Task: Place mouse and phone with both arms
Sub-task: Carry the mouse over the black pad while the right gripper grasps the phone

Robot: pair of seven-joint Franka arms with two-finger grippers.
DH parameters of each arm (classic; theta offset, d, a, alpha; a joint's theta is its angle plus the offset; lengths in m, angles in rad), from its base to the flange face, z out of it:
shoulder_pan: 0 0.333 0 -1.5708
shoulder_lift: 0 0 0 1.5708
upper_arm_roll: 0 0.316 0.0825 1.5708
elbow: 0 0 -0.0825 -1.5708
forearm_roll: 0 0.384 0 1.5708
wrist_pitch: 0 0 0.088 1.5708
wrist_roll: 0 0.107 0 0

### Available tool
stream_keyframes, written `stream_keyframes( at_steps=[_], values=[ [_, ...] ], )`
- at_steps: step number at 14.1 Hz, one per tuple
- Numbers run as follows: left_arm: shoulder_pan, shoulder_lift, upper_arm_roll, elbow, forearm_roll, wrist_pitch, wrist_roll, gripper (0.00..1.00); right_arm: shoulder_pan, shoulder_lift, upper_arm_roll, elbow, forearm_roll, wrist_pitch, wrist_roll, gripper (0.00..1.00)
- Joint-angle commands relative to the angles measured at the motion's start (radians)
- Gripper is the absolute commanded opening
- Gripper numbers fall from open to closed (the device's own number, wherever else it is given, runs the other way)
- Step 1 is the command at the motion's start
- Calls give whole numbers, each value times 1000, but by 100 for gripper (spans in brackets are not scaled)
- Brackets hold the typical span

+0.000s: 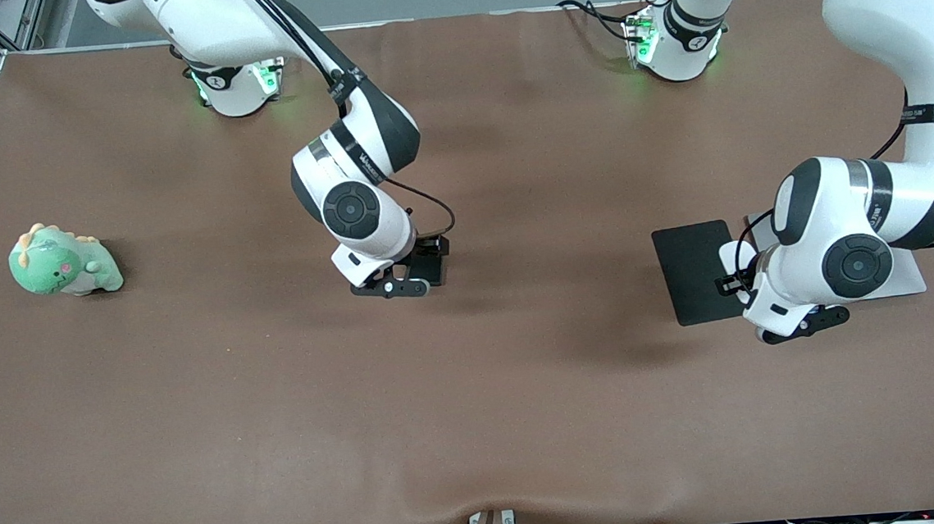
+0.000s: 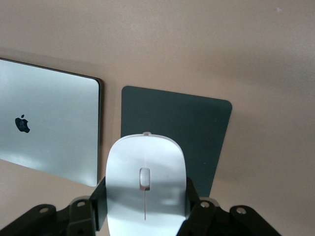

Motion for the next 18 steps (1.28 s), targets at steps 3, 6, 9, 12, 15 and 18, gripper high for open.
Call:
stream_keyframes(
  at_steps=[3, 6, 9, 12, 15, 18],
  values=[
    [13, -26, -11, -29, 22, 3, 5, 0, 41, 67, -7, -1, -15, 86, 3, 100],
    [13, -25, -11, -37, 22, 3, 5, 0, 59, 87, -9, -31, -18, 143, 2, 100],
    [13, -25, -11, -64, 23, 12, 5, 0, 54, 87, -7, -81, -53, 181, 2, 100],
    [13, -26, -11, -89, 40, 24, 20, 0, 44, 101, -7, -81, -53, 199, 3, 100],
    [19, -31, -11, -162, 41, 96, 29, 0, 44, 110, -7, -81, -53, 212, 12, 100],
    [52, -32, -16, -253, 41, 228, 31, 0, 51, 128, -7, -81, -52, 241, 14, 100]
  ],
)
